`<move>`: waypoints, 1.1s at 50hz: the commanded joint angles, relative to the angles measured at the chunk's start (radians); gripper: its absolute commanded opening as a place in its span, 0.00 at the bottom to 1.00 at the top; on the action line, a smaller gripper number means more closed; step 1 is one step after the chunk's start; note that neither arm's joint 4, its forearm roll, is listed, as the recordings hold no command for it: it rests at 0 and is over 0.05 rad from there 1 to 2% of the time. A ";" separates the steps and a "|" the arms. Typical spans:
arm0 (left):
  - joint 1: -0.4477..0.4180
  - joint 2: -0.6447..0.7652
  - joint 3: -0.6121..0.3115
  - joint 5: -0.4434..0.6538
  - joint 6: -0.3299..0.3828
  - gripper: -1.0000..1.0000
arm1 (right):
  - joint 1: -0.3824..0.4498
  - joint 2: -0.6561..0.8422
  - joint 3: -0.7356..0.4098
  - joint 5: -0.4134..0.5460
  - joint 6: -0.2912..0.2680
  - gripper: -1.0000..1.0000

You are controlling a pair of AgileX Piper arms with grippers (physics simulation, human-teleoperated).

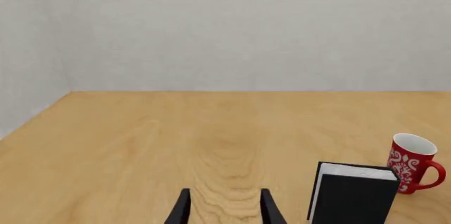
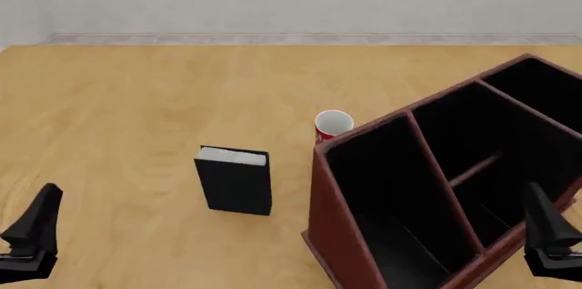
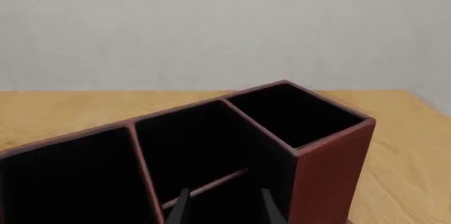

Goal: Pick up the book and place it in the left compartment of the caddy.

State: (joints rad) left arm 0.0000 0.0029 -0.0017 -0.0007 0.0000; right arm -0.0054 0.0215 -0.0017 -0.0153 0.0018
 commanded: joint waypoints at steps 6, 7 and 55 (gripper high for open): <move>0.000 0.005 -0.003 -0.001 0.000 1.00 | 0.023 -0.019 -0.009 0.023 0.005 1.00; 0.000 0.005 -0.003 -0.001 0.000 1.00 | 0.023 -0.019 -0.009 0.023 0.005 1.00; 0.000 0.005 -0.003 -0.001 0.000 1.00 | 0.280 0.305 -0.325 0.025 -0.083 1.00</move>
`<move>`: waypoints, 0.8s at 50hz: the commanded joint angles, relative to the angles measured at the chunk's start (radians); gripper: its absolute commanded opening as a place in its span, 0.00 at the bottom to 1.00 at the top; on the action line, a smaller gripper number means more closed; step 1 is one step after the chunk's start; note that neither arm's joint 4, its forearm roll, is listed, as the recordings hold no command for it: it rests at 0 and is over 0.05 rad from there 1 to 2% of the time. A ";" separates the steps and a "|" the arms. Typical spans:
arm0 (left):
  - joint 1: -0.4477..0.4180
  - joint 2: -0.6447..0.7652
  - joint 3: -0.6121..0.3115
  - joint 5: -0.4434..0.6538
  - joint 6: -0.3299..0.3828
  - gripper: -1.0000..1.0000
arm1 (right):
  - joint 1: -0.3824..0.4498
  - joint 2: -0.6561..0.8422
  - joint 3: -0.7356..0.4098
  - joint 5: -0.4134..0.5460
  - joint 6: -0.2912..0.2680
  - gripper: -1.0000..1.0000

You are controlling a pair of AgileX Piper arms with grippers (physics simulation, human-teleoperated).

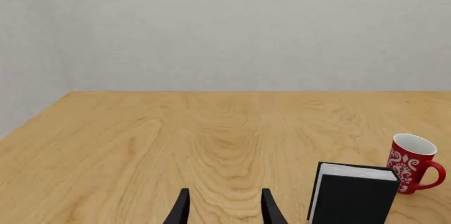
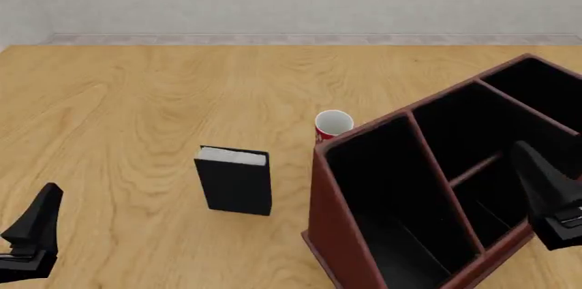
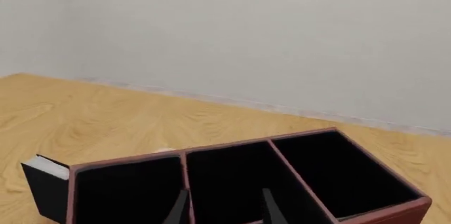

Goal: Pick up the book and place it in the left compartment of the caddy.

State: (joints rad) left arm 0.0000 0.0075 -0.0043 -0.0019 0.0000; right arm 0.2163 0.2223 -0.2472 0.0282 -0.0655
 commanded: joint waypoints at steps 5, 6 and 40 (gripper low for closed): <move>0.000 0.000 0.000 0.000 0.000 1.00 | 0.073 0.154 -0.117 -0.025 -0.017 1.00; 0.000 0.000 0.000 0.000 0.000 1.00 | 0.080 0.170 -0.127 -0.028 -0.014 1.00; 0.000 0.000 0.000 0.000 0.000 1.00 | 0.211 0.560 -0.518 0.075 -0.071 1.00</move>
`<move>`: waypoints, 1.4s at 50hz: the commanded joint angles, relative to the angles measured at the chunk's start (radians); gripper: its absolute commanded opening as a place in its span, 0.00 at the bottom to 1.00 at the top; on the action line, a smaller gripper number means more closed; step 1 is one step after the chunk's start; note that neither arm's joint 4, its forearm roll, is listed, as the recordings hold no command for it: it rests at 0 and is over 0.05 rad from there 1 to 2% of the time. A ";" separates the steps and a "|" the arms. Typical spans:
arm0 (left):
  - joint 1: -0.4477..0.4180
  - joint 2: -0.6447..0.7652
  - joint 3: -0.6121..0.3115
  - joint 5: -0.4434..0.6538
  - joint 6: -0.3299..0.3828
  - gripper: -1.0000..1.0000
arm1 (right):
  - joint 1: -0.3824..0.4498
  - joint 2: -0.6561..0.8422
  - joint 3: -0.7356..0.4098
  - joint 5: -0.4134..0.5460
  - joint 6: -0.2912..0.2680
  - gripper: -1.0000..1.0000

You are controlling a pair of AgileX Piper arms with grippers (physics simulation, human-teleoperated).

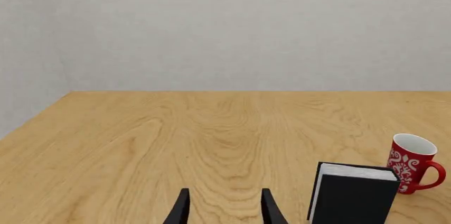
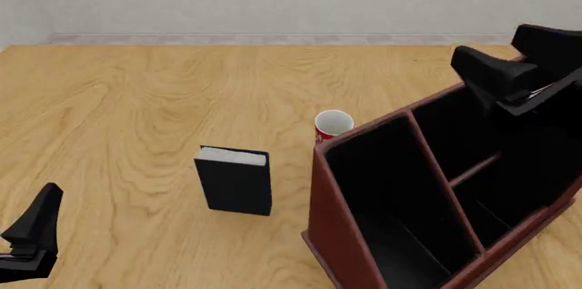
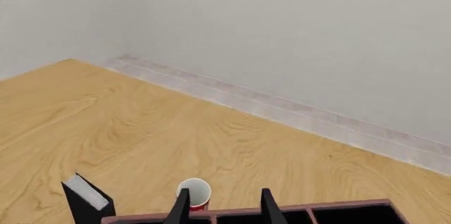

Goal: Pick up the book and place it in the left compartment of the caddy.

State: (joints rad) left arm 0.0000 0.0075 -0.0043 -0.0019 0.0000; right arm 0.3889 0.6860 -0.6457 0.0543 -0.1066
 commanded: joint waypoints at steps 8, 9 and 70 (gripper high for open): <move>0.000 0.000 0.000 0.000 0.000 1.00 | 0.066 0.161 -0.213 0.109 -0.053 1.00; 0.000 0.000 0.000 0.000 0.000 1.00 | 0.068 0.174 -0.230 0.119 -0.056 1.00; 0.000 0.000 0.000 0.000 0.000 1.00 | 0.266 0.792 -0.753 0.348 -0.093 1.00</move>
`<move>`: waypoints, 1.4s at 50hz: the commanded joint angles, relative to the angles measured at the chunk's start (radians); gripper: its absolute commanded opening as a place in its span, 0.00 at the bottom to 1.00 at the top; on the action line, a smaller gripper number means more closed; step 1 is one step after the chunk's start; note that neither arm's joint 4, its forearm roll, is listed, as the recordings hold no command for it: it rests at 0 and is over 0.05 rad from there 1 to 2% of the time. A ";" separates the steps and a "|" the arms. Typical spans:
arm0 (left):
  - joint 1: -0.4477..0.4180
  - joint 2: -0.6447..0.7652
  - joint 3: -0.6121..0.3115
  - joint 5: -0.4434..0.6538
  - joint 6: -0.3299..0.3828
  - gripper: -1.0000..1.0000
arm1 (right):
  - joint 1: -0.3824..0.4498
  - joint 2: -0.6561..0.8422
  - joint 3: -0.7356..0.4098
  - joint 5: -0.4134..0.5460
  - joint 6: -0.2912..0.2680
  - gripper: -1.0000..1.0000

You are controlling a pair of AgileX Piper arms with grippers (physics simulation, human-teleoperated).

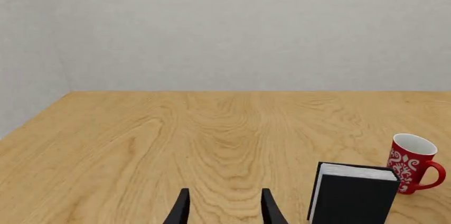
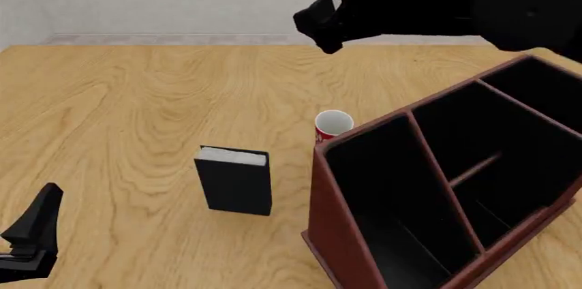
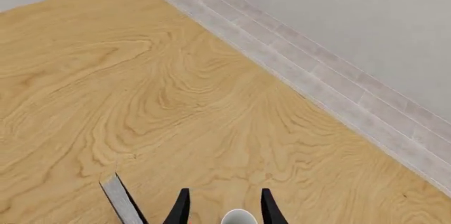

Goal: Pick up the book and place it in the left compartment of the caddy.

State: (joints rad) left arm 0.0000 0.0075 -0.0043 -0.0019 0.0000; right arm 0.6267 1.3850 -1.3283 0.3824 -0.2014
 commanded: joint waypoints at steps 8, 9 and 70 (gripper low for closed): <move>0.000 0.000 0.000 0.000 0.000 1.00 | 0.048 0.146 -0.119 0.036 -0.002 1.00; 0.000 0.000 0.000 0.000 0.000 1.00 | 0.050 0.153 -0.126 0.037 -0.004 1.00; 0.000 0.000 0.000 0.000 0.000 1.00 | 0.208 0.275 -0.174 0.047 0.051 1.00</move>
State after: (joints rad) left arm 0.0000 0.0075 -0.0043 -0.0019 0.0000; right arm 0.8157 1.6492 -1.5060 0.4252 -0.1628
